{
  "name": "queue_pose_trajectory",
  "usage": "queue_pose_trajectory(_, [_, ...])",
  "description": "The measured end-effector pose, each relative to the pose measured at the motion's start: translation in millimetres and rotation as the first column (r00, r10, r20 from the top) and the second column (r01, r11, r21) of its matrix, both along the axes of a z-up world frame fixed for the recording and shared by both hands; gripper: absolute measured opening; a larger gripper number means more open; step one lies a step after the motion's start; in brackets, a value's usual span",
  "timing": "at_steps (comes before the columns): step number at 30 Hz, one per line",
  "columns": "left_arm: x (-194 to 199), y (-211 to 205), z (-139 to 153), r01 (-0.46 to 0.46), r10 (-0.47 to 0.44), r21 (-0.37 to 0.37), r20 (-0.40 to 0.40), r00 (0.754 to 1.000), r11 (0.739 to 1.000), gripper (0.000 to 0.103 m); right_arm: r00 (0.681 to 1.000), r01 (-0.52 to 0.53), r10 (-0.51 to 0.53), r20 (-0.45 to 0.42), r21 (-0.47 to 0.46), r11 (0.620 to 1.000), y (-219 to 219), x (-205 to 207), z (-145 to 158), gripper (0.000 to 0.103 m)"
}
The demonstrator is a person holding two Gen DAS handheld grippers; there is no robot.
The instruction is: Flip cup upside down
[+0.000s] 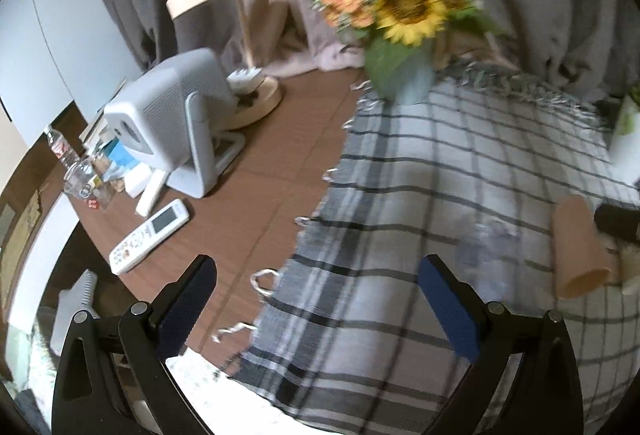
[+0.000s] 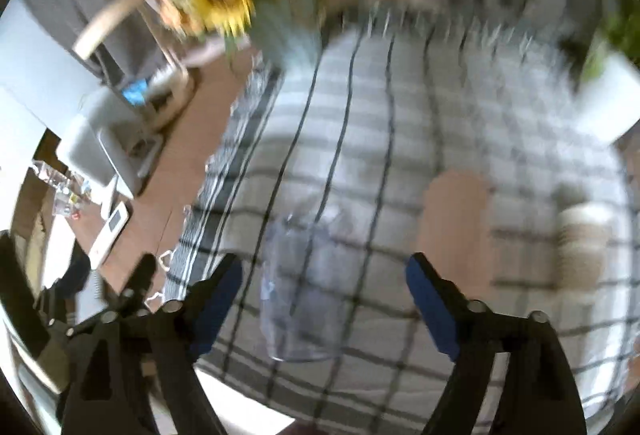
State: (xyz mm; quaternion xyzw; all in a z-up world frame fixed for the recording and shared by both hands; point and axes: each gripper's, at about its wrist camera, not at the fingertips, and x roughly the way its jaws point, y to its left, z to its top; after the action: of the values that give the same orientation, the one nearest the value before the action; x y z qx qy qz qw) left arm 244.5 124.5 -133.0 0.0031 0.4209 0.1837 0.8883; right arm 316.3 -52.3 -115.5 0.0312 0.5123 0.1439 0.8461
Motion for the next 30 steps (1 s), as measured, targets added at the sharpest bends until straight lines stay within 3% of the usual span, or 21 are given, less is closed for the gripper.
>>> queue_pose_trajectory(3, [-13,-28,-3,0.048,-0.047,-0.018,0.043,0.998,0.999,0.103,0.994,0.035,-0.028,0.108,-0.063,0.997,-21,-15,18,0.086])
queue_pose_trajectory(7, [-22,-60,-9,0.103,-0.100,-0.041,0.065,0.993,0.994,0.103,0.989,0.048,-0.031,0.144,-0.120,0.992,-42,-22,21,0.086])
queue_pose_trajectory(20, [-36,-125,-62,0.117,-0.112,-0.031,0.116,0.987,0.993,0.102,0.994,-0.050,0.071,0.085,-0.223,0.973,-81,-45,-34,0.086])
queue_pose_trajectory(24, [-32,-134,-78,0.094,-0.093,-0.004,0.118,0.989,0.996,0.096,0.996,-0.062,0.076,0.052,-0.242,0.968,-88,-44,-48,0.086])
queue_pose_trajectory(27, [-26,-137,-86,0.084,-0.086,0.022,0.112,0.990,0.996,0.084,0.995,-0.077,0.089,0.036,-0.244,0.967,-92,-45,-54,0.086])
queue_pose_trajectory(30, [-25,-135,-89,0.076,-0.076,0.003,0.115,0.990,0.997,0.077,0.995,-0.080,0.090,0.032,-0.245,0.966,-94,-46,-55,0.086])
